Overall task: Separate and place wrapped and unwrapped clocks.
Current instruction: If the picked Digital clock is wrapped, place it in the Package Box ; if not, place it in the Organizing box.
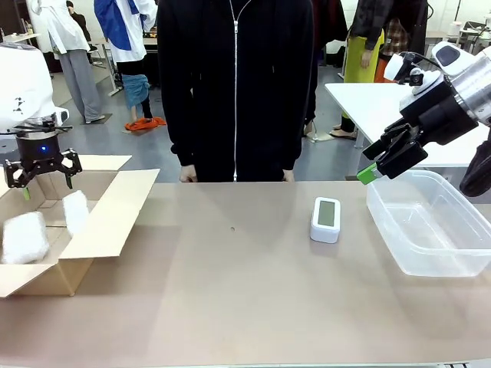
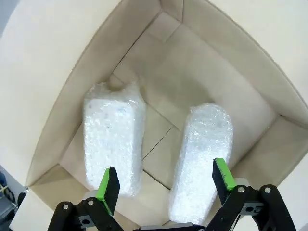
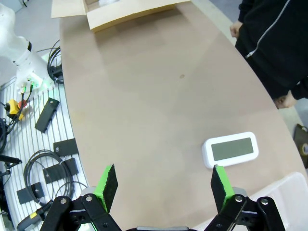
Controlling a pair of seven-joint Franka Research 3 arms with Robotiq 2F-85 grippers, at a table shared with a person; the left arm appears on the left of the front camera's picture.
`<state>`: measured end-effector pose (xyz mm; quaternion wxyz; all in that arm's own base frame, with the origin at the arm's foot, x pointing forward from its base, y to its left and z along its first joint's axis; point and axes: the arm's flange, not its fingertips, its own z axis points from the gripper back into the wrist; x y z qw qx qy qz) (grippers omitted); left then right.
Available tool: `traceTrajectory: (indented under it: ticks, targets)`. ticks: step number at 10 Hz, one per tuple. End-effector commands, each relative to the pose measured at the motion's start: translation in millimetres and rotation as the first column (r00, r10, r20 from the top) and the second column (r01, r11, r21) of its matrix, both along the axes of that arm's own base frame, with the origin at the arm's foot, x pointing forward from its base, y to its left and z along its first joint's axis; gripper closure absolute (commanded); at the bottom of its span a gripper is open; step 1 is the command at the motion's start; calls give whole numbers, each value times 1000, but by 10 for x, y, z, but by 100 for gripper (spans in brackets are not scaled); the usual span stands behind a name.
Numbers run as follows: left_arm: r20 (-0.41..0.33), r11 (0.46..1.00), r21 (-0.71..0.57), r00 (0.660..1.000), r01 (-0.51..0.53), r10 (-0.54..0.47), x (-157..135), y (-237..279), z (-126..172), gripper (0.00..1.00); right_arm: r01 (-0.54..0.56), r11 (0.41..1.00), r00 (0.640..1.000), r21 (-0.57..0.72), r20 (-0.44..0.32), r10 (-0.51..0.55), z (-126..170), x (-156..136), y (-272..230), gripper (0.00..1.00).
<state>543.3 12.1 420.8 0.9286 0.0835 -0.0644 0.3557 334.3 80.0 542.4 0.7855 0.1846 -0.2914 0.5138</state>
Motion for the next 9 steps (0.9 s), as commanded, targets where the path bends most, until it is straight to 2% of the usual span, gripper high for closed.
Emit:
traceTrajectory:
  ticks: [1, 3, 4, 5, 6, 9]
  targets:
    - [34, 1000, -5, 999, -1, 1, -65, -63, 194, 0, -24, 999, 1000, 30, -1, 24, 5, 32, 3, 0]
    - [71, 999, -29, 997, 22, -20, -231, -152, 514, 0, -24, 999, 1000, 30, -1, 24, 5, 32, 3, 0]
    - [47, 999, -51, 999, 4, -1, -329, -185, 691, 0, -24, 999, 1000, 30, -1, 24, 5, 32, 3, 0]
    - [47, 999, -29, 998, 36, -34, -469, -220, 894, 0, -24, 999, 1000, 30, -1, 24, 5, 32, 3, 0]
    - [90, 998, -9, 994, 67, -66, -585, -229, 1048, 0, -24, 999, 1000, 30, -1, 24, 5, 32, 3, 0]
    - [149, 975, -55, 967, 218, -207, -909, -211, 1354, 0, -24, 999, 1000, 30, -1, 24, 5, 32, 3, 0]
